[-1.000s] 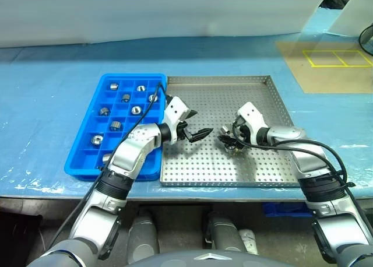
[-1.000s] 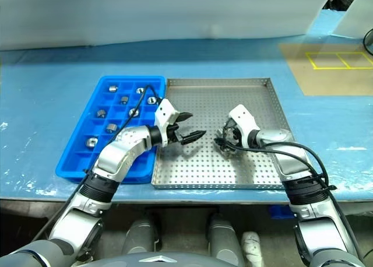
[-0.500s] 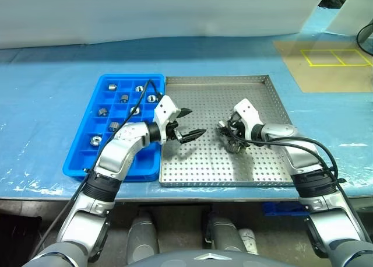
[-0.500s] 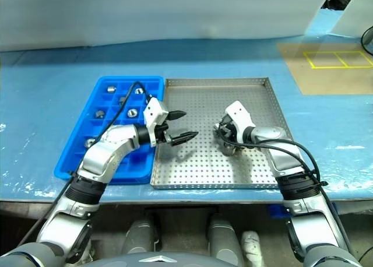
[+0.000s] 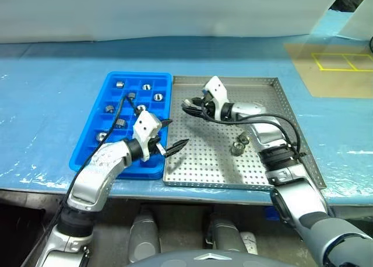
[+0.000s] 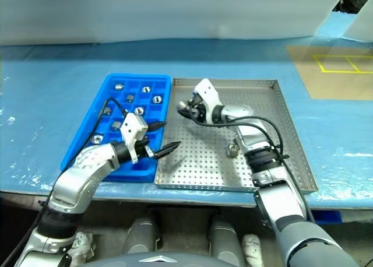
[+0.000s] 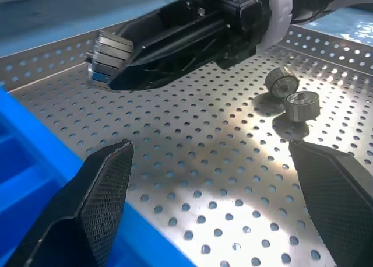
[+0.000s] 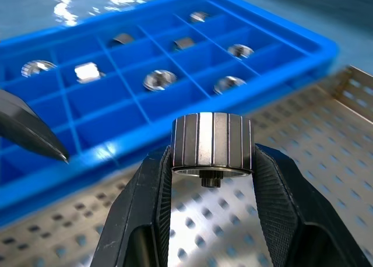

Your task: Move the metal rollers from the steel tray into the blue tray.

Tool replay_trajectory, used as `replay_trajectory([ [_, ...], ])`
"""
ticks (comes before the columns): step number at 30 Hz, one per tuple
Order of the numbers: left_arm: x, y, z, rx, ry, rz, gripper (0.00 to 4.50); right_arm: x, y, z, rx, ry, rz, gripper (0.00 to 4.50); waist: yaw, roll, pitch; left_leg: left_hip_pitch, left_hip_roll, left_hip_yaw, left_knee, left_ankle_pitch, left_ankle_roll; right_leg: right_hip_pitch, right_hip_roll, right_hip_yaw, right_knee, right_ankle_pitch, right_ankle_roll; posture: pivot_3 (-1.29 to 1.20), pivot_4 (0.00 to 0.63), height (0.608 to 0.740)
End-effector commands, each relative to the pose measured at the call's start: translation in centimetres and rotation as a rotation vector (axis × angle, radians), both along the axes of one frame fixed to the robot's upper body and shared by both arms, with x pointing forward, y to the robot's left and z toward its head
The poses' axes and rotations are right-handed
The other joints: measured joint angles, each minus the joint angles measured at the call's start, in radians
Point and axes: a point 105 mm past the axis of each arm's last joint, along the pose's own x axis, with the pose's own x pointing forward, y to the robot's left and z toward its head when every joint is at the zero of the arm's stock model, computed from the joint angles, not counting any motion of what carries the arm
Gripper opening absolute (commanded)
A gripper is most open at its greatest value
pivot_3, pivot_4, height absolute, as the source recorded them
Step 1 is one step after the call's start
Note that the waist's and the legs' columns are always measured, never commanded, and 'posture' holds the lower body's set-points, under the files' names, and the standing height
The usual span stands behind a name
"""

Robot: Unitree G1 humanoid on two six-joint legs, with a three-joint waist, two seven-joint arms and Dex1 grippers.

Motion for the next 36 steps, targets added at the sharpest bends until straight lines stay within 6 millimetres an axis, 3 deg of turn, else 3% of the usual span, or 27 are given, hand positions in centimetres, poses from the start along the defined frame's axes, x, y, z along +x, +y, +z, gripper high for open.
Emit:
replay_trajectory([
  [1,-1.1,0.9,1.4,0.000,-0.056,0.069,4.50,-1.1,3.4,1.5,0.030,-0.047,0.161,1.58,0.016,0.000,0.000,-0.001,0.000,-0.001,0.000,0.000,0.000,0.000,0.000,-0.001,0.000,0.000,-0.001,0.29,0.150,0.740],
  [6,-2.4,2.1,1.2,0.008,-0.048,0.163,4.50,-2.3,5.8,0.9,0.016,-0.026,0.299,1.58,0.062,0.000,0.000,-0.004,0.000,-0.003,-0.001,0.001,-0.001,-0.001,0.000,-0.004,0.000,-0.001,-0.001,0.39,0.150,0.740],
  [16,-3.8,2.8,0.9,0.003,-0.037,0.259,4.50,-4.6,7.6,-0.8,-0.057,0.005,0.482,1.58,0.128,0.000,0.000,-0.005,0.000,-0.005,-0.001,0.001,-0.002,-0.002,-0.001,-0.005,0.000,-0.001,-0.001,0.50,0.150,0.740],
  [25,-3.7,2.1,0.8,-0.008,-0.034,0.262,4.50,-3.8,7.9,-1.4,-0.073,-0.030,0.420,1.58,0.141,0.000,0.000,-0.005,0.000,-0.005,-0.001,0.001,-0.003,-0.002,0.000,-0.005,0.000,-0.001,-0.001,0.50,0.150,0.740],
  [33,-3.5,2.1,1.1,0.013,-0.041,0.230,4.50,-2.4,7.5,-0.5,-0.020,-0.083,0.334,4.32,0.139,0.000,0.000,-0.005,0.000,-0.005,-0.002,0.001,-0.003,-0.003,0.000,-0.005,0.000,-0.001,-0.001,0.45,0.150,0.740],
  [36,-3.0,1.6,1.2,0.011,-0.047,0.187,4.50,-1.8,6.4,0.4,0.007,-0.097,0.307,4.32,0.135,0.000,0.000,-0.005,0.000,-0.005,-0.001,0.002,-0.004,-0.003,0.000,-0.005,0.001,-0.001,-0.001,0.38,0.150,0.740],
])
